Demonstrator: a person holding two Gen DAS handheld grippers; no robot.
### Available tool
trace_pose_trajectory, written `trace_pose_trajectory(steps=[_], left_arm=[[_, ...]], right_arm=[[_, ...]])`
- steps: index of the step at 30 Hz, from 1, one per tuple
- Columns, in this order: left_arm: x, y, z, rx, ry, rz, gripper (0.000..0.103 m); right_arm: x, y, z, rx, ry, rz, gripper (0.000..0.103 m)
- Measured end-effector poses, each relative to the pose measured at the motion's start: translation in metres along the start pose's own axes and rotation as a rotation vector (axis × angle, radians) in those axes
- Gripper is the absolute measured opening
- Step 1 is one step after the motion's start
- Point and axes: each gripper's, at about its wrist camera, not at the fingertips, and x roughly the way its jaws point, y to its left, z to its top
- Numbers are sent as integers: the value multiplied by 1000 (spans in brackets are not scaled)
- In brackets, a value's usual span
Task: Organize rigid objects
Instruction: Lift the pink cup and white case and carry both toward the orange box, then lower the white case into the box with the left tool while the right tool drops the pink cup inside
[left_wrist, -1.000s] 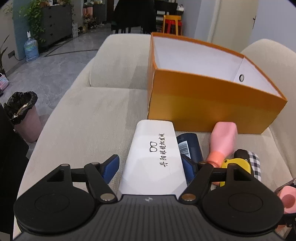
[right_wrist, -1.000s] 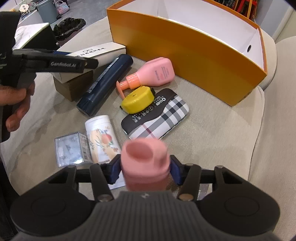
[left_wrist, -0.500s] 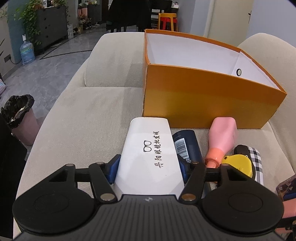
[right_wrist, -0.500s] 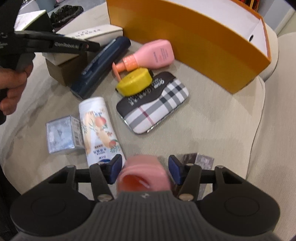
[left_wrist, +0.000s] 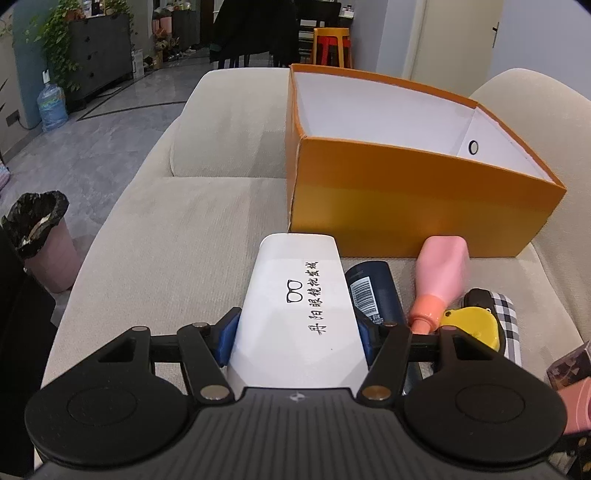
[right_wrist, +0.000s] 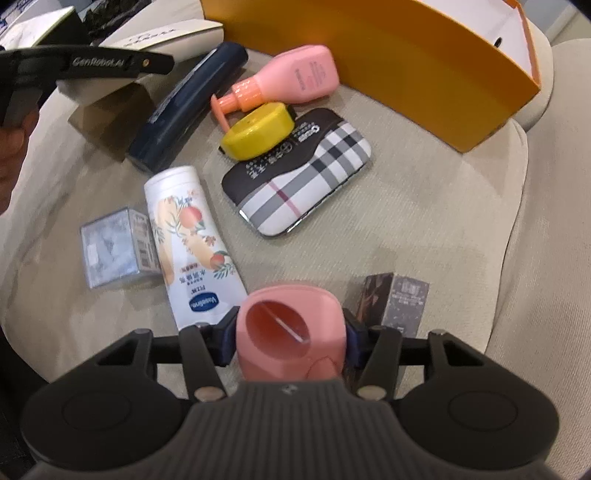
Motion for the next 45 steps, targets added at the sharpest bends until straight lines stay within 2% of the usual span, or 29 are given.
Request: trace_pose_trajectory(steps=[9, 16, 22, 29, 35, 45], left_arm=[[-36, 5, 9, 22, -68, -14, 69], [-69, 1, 37, 34, -134, -41, 69], [-76, -12, 63, 60, -172, -76, 69], [-65, -23, 101, 72, -186, -120, 69], [-41, -31, 122, 95, -178, -114, 69], [6, -36, 136, 100, -113, -98, 69]], right_arm=[[-33, -2, 10, 3, -81, -8, 54], [-71, -4, 25, -1, -164, -27, 54], [-99, -11, 42, 4, -233, -46, 54], [-125, -36, 65, 67, -340, -53, 54], [-132, -58, 88, 138, -405, -41, 54], [-114, -83, 128, 170, -413, -9, 54]])
